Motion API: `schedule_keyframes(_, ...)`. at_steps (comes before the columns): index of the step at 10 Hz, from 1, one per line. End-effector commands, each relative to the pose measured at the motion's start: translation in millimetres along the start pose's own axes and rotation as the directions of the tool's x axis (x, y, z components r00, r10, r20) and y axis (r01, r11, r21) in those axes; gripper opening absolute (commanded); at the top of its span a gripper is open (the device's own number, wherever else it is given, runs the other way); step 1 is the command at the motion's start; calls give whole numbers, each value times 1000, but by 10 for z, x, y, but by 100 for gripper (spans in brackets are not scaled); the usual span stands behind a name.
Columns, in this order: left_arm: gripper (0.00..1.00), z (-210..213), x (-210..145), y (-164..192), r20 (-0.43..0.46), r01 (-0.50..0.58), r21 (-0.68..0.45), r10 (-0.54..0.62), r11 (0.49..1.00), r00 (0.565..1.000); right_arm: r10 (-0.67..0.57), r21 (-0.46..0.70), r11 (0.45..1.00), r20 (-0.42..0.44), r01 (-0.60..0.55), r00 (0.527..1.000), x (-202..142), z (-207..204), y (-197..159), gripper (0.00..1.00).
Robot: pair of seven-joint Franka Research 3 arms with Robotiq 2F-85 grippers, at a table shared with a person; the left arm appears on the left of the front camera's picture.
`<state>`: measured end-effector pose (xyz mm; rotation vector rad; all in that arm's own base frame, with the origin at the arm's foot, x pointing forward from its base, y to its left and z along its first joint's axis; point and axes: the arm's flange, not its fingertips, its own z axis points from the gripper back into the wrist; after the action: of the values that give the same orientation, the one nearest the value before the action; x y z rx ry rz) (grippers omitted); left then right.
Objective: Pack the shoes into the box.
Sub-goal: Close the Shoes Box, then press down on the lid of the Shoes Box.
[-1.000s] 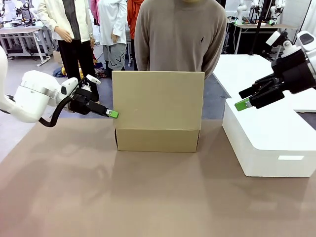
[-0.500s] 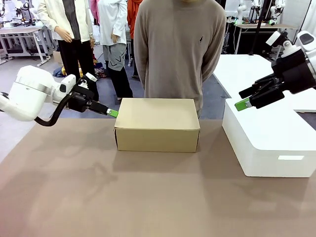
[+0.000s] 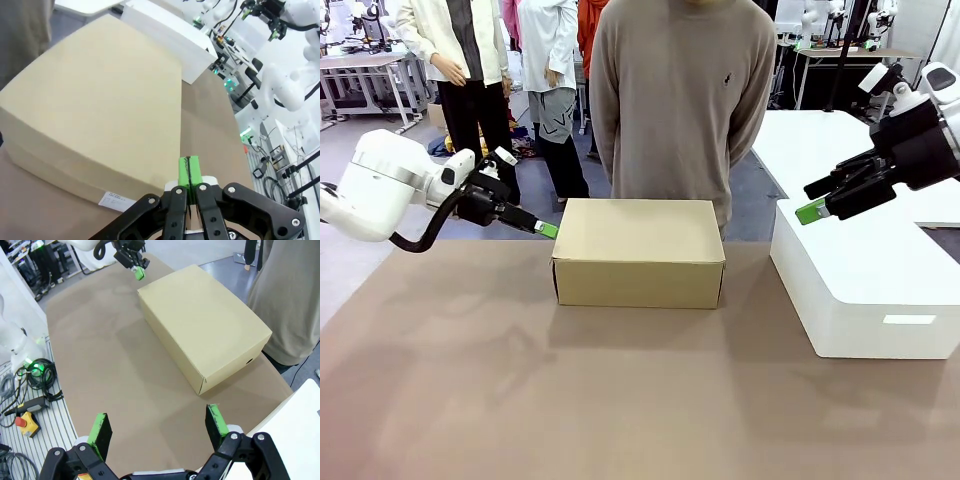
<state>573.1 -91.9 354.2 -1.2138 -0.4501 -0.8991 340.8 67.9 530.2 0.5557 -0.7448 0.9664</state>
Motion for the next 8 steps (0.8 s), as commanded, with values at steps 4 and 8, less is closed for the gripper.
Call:
schedule_keyframes(4, 0, -17, -26, -32, 25, 13, -3, -13, 1000, 1000, 21, 14, 1000, 37, -21, 999, 1, -34, -21, 100)
schedule_keyframes(8, 0, -17, -26, -32, 25, 13, -3, -13, 1000, 1000, 21, 14, 1000, 37, -21, 999, 1, -34, -21, 100)
